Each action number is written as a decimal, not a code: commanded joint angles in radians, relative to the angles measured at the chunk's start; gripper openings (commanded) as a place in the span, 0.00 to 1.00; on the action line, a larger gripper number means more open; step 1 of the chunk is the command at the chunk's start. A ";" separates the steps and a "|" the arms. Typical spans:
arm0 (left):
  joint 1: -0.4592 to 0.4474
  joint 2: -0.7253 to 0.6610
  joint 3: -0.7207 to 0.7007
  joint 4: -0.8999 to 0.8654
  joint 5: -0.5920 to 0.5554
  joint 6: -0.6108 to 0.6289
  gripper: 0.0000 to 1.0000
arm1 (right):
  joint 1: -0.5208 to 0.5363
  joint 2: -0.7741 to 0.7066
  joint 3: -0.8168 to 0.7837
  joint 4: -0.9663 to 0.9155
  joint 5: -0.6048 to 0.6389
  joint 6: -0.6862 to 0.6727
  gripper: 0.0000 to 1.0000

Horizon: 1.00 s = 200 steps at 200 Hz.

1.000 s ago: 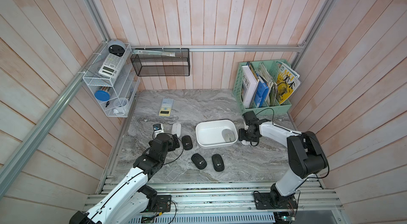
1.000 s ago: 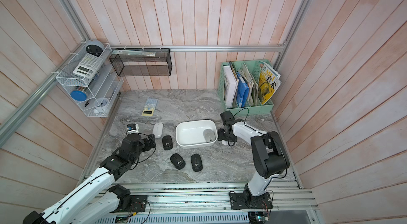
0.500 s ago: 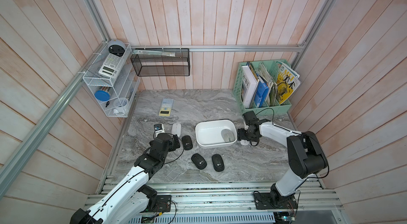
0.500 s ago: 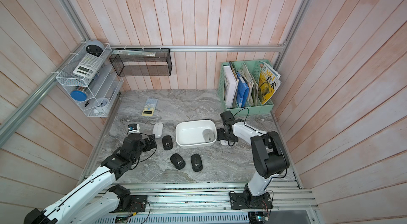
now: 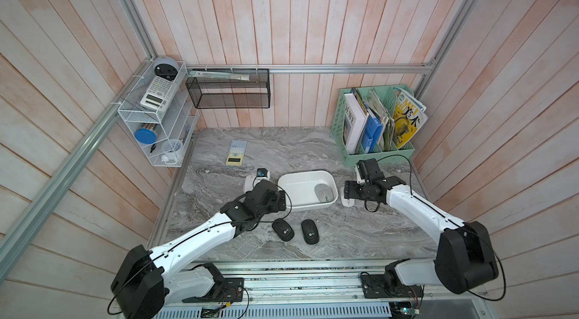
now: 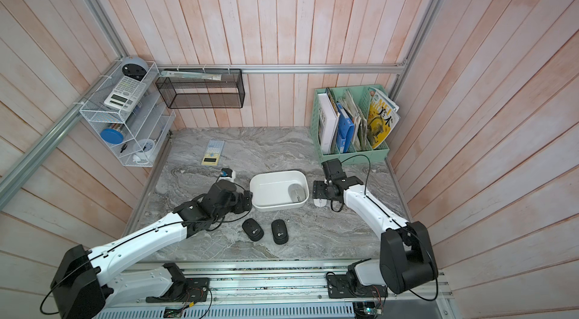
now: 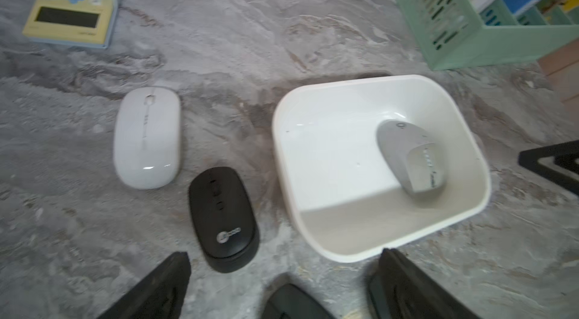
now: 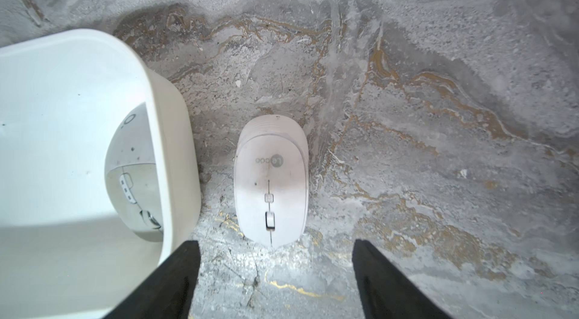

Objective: Take out the mouse from the storage box
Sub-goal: Pick up the mouse from the storage box.

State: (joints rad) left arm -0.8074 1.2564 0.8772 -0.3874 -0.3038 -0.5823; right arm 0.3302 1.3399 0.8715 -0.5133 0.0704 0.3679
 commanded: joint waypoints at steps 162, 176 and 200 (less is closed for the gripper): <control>-0.142 0.807 0.740 -0.196 0.122 -0.188 0.91 | -0.005 -0.463 -0.367 0.231 0.095 0.104 0.89; -0.142 0.833 0.761 -0.193 0.126 -0.194 0.90 | -0.005 -0.455 -0.361 0.228 0.089 0.106 0.89; -0.141 0.873 0.790 -0.189 0.133 -0.201 0.89 | -0.005 -0.447 -0.358 0.227 0.081 0.109 0.89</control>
State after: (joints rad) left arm -0.9478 2.0865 1.6253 -0.5850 -0.1905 -0.7650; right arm 0.3302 0.8875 0.5167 -0.3008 0.1440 0.4664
